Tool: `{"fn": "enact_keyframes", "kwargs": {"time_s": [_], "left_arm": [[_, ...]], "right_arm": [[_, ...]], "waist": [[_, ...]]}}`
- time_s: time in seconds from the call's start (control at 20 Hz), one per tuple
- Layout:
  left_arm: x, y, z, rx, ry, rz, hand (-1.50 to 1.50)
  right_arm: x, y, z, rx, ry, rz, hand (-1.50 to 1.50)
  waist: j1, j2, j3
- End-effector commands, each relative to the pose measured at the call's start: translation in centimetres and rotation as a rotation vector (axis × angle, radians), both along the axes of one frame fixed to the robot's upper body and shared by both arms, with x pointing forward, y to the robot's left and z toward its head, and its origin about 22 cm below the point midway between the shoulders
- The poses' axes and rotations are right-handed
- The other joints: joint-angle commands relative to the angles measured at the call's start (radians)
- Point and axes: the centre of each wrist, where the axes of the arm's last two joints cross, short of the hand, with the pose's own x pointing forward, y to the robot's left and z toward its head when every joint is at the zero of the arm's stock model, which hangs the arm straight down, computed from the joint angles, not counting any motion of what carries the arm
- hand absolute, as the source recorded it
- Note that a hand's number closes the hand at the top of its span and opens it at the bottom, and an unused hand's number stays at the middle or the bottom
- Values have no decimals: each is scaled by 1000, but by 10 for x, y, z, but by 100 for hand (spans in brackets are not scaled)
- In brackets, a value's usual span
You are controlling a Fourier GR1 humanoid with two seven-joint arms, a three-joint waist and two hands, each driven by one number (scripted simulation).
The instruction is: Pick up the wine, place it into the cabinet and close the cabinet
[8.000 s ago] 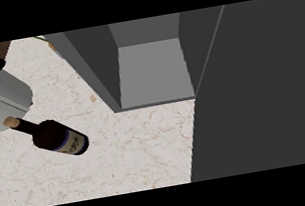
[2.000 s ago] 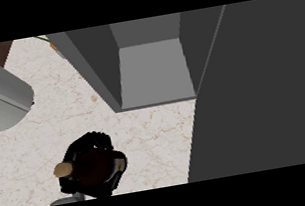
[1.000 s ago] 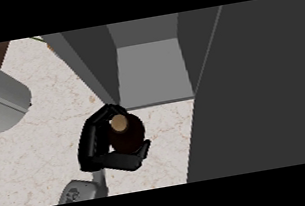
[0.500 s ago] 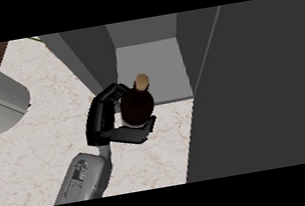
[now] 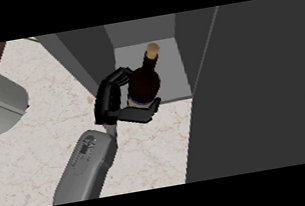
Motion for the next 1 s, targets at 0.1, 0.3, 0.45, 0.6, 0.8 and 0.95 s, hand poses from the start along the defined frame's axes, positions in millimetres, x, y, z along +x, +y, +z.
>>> {"fn": "enact_keyframes", "kwargs": {"time_s": [0.1, 0.3, 0.45, 0.6, 0.8, 0.95], "left_arm": [[21, -14, 1, -30, 10, -6, 150], [42, -21, 15, -31, 31, 9, 150], [46, -19, 6, -22, 49, 24, 150], [52, -25, 8, 26, 54, 61, 150], [68, -37, 26, 127, 67, 78, 150], [67, -29, 10, 147, 115, 119, 150]], "right_arm": [[-29, -1, 21, 117, 17, 84, -150], [-33, -11, 29, 117, -12, 91, -150], [-35, -4, 25, 121, 3, 93, -150], [-38, -10, 27, 110, 2, 99, -150], [-30, -5, 20, 136, -8, 109, -150], [-28, -4, 19, 141, -25, 127, -150]], "waist": [[-6, 2, 0], [-20, 5, 0], [-21, 4, -1], [-30, 5, 1], [-38, 11, 0], [-54, 19, -1]]}}
